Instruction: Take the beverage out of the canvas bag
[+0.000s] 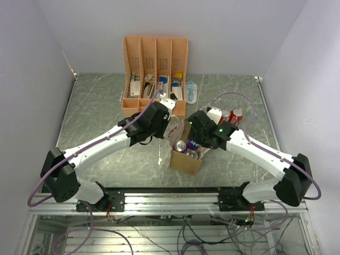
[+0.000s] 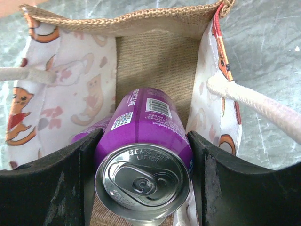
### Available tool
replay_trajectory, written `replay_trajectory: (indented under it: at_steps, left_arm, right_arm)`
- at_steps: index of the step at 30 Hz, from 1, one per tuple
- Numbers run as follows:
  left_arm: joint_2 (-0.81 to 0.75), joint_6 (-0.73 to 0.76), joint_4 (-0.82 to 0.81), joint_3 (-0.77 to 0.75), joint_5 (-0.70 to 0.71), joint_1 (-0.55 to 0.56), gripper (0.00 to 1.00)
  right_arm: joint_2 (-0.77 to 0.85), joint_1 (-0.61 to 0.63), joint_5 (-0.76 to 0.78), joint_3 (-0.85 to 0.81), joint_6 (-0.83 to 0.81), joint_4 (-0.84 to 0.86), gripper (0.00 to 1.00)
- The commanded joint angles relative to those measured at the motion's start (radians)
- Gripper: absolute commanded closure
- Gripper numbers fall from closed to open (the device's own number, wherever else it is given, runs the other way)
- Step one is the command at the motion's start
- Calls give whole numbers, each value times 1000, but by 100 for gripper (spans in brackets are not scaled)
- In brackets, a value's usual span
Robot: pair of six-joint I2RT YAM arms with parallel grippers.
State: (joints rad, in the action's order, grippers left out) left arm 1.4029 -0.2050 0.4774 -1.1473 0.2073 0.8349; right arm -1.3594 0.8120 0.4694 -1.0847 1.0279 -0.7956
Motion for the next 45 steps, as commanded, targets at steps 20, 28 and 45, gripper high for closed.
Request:
replay_trajectory:
  at_steps: [20,28,45]
  left_arm:
    - [11,17,20,-31,16,5,93]
    - [10,17,22,-31,17,6,93]
    - [2,18,20,-31,14,5,93]
  right_arm:
    - [112,-39,-242,6,-163,293,100]
    - [41,-40,-203,-107,-202,250,100]
    - [158,-54,38,-312,-274,176,100]
